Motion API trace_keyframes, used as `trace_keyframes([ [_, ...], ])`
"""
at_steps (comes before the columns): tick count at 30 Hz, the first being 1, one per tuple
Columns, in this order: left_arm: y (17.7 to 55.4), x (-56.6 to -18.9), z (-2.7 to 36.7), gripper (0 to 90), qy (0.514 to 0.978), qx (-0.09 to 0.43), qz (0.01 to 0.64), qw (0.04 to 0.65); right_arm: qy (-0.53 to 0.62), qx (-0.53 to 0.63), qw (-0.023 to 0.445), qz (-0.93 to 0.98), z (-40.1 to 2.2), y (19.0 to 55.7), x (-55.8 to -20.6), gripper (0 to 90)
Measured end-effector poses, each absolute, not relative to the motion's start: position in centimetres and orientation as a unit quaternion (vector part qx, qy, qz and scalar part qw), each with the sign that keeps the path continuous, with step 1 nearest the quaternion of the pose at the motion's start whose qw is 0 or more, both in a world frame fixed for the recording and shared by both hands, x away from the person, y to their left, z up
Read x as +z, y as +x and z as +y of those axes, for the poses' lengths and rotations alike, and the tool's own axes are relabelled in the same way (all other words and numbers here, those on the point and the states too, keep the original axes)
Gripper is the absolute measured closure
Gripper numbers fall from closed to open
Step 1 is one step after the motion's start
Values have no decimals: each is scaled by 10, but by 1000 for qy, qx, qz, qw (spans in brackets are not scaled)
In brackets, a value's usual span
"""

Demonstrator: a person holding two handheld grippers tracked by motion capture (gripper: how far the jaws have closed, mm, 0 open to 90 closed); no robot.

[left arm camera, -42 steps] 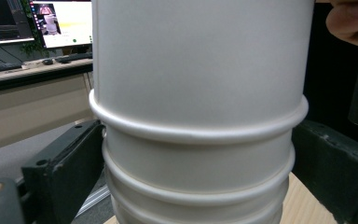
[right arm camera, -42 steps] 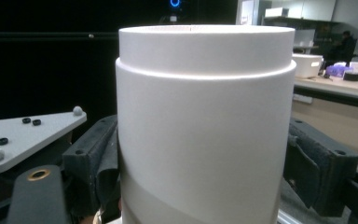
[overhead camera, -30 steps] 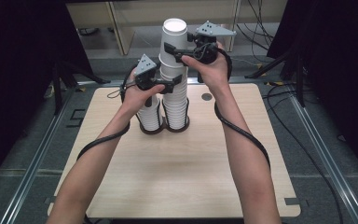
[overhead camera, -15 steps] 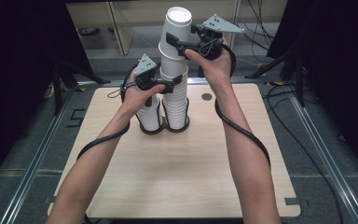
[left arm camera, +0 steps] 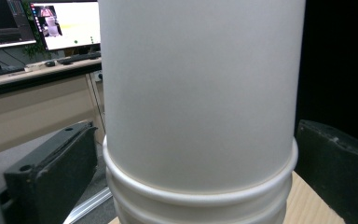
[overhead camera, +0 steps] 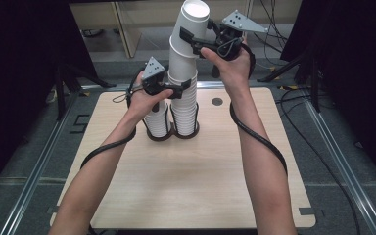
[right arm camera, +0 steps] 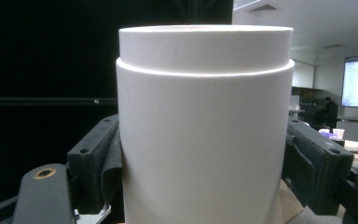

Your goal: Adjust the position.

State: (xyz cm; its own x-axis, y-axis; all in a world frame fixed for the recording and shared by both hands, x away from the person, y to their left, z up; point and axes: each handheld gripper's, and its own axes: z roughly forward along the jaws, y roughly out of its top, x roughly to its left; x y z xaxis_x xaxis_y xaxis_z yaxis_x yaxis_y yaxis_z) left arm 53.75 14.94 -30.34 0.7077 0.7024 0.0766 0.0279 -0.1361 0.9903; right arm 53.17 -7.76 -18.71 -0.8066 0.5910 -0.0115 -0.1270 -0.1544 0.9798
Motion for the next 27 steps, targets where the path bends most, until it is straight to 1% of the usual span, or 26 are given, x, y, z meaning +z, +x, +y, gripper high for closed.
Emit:
trace_keyframes([
  [4, 537, -302, 149, 0, 697, 286, 256, 606, 193, 742, 240, 595, -81, 529, -184, 220],
  [9, 533, -299, 150, 0, 689, 301, 260, 606, 183, 741, 253, 594, -84, 524, -182, 220],
  [16, 527, -294, 155, 0, 681, 317, 258, 608, 179, 743, 258, 591, -92, 513, -182, 220],
  [19, 525, -293, 156, 0, 678, 318, 256, 612, 179, 745, 255, 590, -94, 509, -183, 220],
  [20, 523, -293, 157, 0, 677, 316, 254, 614, 175, 744, 261, 590, -96, 508, -184, 220],
  [23, 515, -294, 161, 0, 674, 314, 249, 620, 179, 748, 248, 589, -101, 500, -189, 220],
  [27, 507, -297, 163, 0, 673, 310, 247, 624, 179, 746, 252, 590, -107, 495, -195, 220],
])
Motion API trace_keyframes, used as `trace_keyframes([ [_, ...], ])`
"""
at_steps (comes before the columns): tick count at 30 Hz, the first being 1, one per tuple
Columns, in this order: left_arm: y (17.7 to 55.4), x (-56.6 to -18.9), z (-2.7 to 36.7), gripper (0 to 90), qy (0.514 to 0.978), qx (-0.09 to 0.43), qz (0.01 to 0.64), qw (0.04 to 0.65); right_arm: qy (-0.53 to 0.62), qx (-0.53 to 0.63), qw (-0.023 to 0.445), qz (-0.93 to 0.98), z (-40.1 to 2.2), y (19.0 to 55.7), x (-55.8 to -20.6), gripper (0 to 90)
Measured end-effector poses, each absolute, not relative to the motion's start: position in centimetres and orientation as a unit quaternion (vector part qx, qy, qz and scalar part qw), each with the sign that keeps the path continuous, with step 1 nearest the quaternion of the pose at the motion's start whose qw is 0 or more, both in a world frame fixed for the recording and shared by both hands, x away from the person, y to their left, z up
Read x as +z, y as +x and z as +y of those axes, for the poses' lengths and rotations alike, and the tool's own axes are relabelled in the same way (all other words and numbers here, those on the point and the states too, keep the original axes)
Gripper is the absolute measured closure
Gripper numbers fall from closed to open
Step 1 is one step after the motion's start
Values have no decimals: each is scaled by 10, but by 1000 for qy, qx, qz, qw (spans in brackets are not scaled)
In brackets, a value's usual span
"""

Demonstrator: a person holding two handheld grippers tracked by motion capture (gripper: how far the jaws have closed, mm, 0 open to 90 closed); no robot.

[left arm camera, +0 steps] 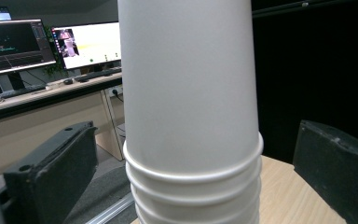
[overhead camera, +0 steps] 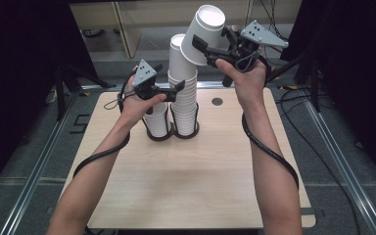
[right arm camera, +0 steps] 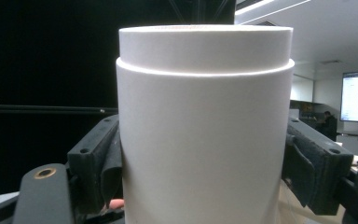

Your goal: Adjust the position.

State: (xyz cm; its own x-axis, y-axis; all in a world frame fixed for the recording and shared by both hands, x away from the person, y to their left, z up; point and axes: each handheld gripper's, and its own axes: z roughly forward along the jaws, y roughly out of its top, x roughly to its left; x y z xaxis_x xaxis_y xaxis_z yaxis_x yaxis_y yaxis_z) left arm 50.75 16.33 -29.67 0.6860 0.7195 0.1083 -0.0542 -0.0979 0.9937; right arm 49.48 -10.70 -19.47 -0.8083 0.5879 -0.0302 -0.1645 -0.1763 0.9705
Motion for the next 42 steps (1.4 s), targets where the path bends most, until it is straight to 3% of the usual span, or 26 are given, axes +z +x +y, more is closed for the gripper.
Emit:
trace_keyframes([
  [25, 454, -310, 181, 0, 673, 288, 226, 643, 184, 732, 240, 610, -116, 472, -232, 220],
  [42, 423, -330, 184, 0, 685, 275, 212, 640, 197, 715, 213, 636, -112, 454, -275, 220],
])
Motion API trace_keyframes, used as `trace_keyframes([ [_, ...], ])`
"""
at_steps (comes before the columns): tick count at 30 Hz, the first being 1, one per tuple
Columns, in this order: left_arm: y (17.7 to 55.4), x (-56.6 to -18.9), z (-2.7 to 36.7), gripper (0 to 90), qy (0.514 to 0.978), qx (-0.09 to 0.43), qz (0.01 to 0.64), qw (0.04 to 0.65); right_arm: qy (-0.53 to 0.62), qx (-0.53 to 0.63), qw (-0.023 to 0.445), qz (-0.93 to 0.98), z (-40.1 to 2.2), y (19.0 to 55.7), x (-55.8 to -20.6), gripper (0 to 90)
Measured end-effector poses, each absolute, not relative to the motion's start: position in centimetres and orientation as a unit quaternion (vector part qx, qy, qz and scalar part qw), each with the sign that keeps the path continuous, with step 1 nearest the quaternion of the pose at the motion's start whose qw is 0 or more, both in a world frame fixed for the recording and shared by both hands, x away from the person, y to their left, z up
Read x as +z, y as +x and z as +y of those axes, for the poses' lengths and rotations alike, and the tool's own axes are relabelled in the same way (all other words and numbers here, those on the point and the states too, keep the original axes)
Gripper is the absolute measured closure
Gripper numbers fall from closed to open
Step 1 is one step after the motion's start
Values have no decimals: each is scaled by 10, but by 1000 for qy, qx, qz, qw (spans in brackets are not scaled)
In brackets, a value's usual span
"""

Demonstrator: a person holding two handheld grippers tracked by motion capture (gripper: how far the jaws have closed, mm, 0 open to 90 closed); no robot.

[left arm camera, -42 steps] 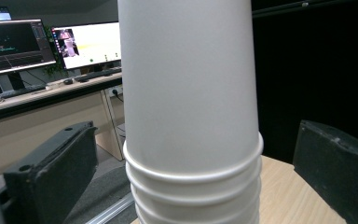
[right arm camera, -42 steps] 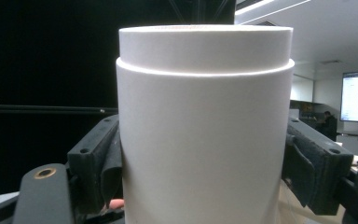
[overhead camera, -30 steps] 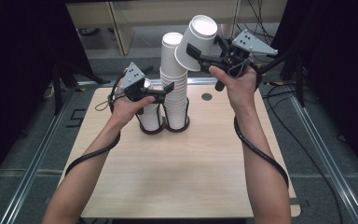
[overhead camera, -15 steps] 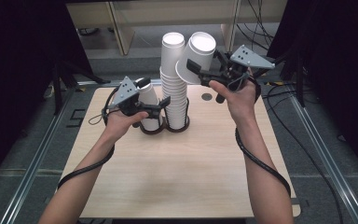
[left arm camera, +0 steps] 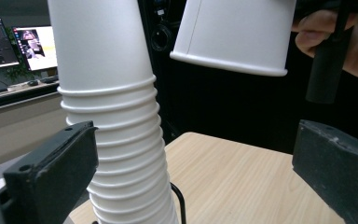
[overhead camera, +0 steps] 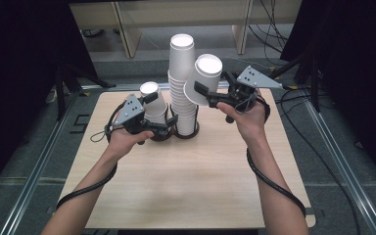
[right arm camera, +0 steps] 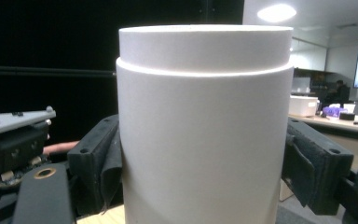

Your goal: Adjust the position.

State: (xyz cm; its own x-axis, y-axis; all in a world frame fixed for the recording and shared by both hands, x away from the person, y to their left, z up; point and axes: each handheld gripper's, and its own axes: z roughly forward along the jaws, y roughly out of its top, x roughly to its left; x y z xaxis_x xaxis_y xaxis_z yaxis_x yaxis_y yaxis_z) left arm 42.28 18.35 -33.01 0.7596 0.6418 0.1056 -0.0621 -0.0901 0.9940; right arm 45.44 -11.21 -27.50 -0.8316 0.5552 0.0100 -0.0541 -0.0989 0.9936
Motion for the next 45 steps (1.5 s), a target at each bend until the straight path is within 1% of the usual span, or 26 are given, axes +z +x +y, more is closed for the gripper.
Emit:
trace_keyframes([
  [14, 407, -348, 179, 0, 701, 252, 203, 635, 210, 698, 194, 657, -112, 443, -310, 220],
  [16, 406, -351, 179, 0, 705, 250, 203, 632, 217, 695, 182, 661, -111, 440, -320, 220],
  [20, 402, -356, 180, 0, 706, 247, 205, 632, 221, 694, 172, 663, -109, 438, -328, 220],
  [24, 399, -362, 181, 0, 711, 244, 204, 628, 215, 689, 180, 668, -107, 438, -338, 220],
  [25, 398, -364, 181, 0, 710, 242, 205, 628, 216, 689, 171, 670, -105, 436, -343, 220],
  [28, 396, -370, 182, 0, 714, 233, 208, 626, 217, 688, 165, 672, -103, 434, -349, 220],
  [30, 392, -377, 183, 0, 717, 224, 211, 626, 224, 682, 153, 679, -103, 432, -353, 219],
  [35, 388, -387, 182, 0, 726, 210, 211, 620, 220, 681, 153, 682, -101, 430, -364, 220],
  [41, 386, -399, 180, 0, 736, 193, 210, 614, 225, 675, 139, 688, -97, 425, -380, 219],
  [43, 386, -402, 179, 0, 739, 185, 211, 613, 217, 676, 146, 688, -97, 426, -381, 219],
  [44, 386, -403, 179, 0, 741, 182, 212, 610, 225, 673, 132, 692, -96, 424, -383, 219],
  [45, 386, -405, 178, 0, 739, 177, 213, 614, 223, 673, 134, 692, -95, 424, -385, 219],
])
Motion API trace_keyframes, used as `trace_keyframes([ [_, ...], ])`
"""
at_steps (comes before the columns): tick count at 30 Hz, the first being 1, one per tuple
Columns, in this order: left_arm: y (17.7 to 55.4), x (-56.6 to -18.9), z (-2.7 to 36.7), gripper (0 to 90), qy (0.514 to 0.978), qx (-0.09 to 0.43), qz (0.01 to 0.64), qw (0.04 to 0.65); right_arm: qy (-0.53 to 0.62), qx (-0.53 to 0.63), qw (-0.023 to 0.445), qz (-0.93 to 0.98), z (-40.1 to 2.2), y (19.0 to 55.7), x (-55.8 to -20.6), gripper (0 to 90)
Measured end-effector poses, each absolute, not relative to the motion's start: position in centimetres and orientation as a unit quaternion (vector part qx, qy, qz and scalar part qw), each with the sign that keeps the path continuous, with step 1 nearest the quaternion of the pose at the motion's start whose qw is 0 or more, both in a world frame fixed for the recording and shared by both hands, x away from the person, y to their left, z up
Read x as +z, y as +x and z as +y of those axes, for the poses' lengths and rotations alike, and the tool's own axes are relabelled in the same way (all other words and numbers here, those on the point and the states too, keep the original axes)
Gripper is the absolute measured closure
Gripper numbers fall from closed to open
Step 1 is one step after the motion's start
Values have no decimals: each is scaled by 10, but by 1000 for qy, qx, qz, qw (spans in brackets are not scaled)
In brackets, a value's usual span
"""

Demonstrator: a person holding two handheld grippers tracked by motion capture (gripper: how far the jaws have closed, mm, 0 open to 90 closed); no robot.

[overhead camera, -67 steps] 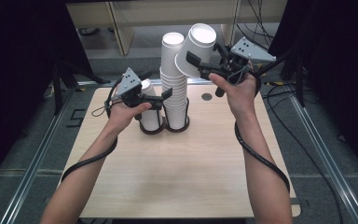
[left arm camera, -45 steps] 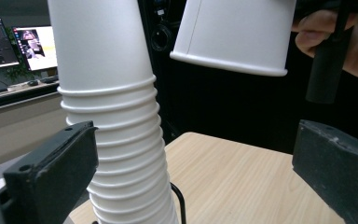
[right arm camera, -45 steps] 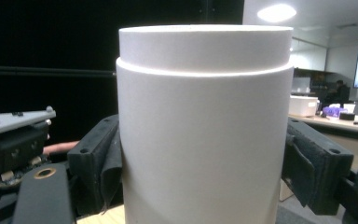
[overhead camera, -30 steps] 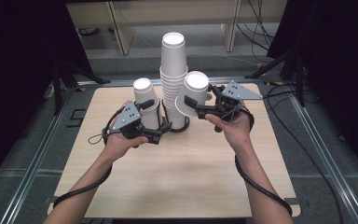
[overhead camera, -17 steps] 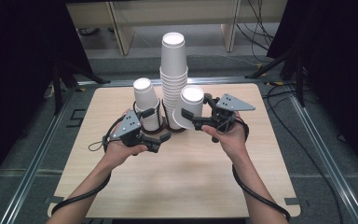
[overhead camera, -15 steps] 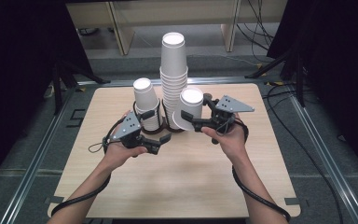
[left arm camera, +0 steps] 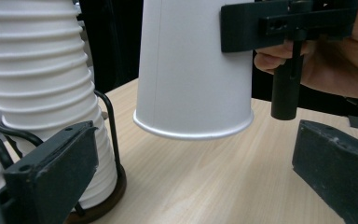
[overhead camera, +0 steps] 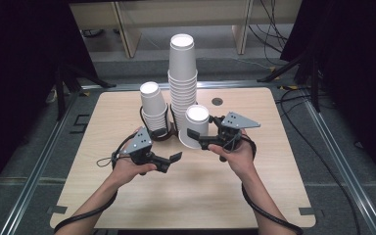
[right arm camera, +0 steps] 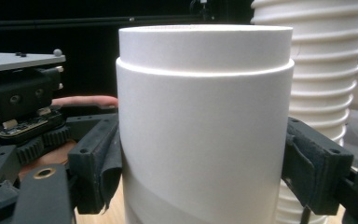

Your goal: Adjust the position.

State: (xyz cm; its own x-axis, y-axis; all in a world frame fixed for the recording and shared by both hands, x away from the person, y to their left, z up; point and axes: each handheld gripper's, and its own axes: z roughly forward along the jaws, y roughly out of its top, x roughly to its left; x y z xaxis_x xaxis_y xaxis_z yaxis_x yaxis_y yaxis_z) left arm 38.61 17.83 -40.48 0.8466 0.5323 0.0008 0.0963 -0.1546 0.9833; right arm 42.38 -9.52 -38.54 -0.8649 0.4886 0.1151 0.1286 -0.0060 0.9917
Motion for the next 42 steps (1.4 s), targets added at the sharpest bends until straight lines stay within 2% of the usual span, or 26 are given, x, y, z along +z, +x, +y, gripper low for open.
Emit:
trace_keyframes([
  [13, 392, -421, 172, 0, 756, 165, 221, 594, 224, 670, 93, 701, -85, 415, -405, 219],
  [20, 394, -427, 169, 0, 763, 152, 224, 587, 214, 671, 98, 703, -83, 416, -409, 219],
  [21, 394, -427, 169, 0, 763, 152, 224, 587, 212, 670, 110, 703, -83, 417, -409, 220],
  [27, 395, -430, 165, 0, 765, 145, 223, 587, 218, 665, 82, 710, -80, 415, -413, 219],
  [42, 399, -434, 156, 0, 768, 137, 219, 587, 208, 665, 80, 713, -78, 414, -414, 219],
])
